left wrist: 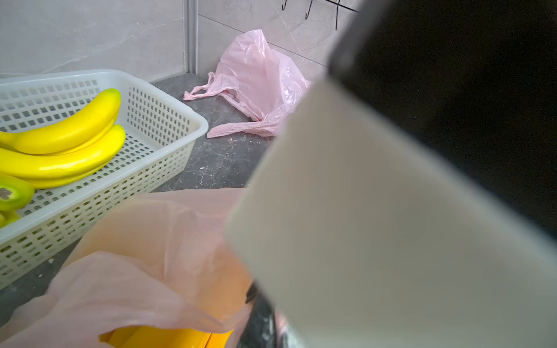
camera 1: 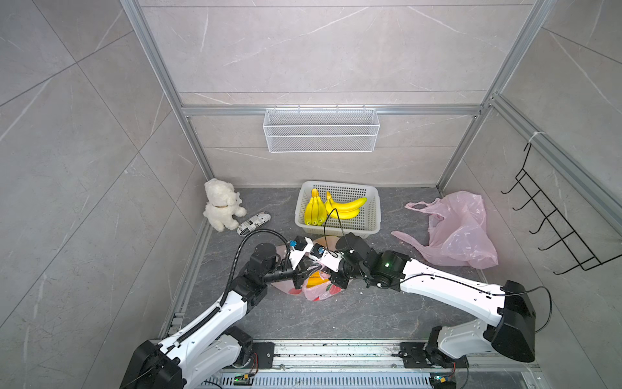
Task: Place the banana into a plastic bag & tie a knot
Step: Cross the plastic bag at the center of the board.
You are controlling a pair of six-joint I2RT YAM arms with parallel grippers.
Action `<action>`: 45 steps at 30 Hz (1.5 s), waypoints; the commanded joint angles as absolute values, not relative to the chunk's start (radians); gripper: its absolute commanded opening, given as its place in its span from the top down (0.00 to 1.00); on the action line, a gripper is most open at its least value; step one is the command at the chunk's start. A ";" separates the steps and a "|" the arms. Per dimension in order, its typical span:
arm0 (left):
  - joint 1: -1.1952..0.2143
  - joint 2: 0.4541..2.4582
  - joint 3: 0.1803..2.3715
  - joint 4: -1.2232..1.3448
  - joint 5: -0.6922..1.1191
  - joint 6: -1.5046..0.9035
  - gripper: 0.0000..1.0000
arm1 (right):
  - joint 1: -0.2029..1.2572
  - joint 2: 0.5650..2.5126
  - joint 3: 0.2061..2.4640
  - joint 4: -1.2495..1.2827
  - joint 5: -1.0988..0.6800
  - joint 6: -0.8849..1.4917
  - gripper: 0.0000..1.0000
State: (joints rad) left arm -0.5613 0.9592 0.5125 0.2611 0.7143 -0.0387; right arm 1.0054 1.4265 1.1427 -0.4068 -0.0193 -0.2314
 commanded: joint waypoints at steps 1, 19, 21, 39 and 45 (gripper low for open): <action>-0.569 0.929 0.511 0.293 0.730 -0.045 0.92 | 1.014 1.438 1.135 -0.360 0.097 -0.220 0.98; -0.569 0.869 0.478 0.240 0.595 -0.019 0.57 | 1.020 1.350 1.096 -0.312 0.083 -0.219 1.00; -0.569 0.858 0.463 0.243 0.554 -0.009 0.55 | 1.020 1.344 1.098 -0.319 0.083 -0.216 1.00; -0.569 0.948 0.520 0.253 0.539 -0.037 0.98 | 1.020 1.405 1.100 -0.204 0.199 -0.121 1.00; -0.568 0.887 0.496 0.264 0.446 -0.057 1.00 | 1.020 1.408 1.078 -0.186 0.264 -0.143 1.00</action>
State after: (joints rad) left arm -0.5678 0.9325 0.4847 0.2310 0.4915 -0.0399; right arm 1.0191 1.4055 1.1015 -0.2253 0.2096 -0.1497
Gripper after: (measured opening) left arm 0.056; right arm 0.040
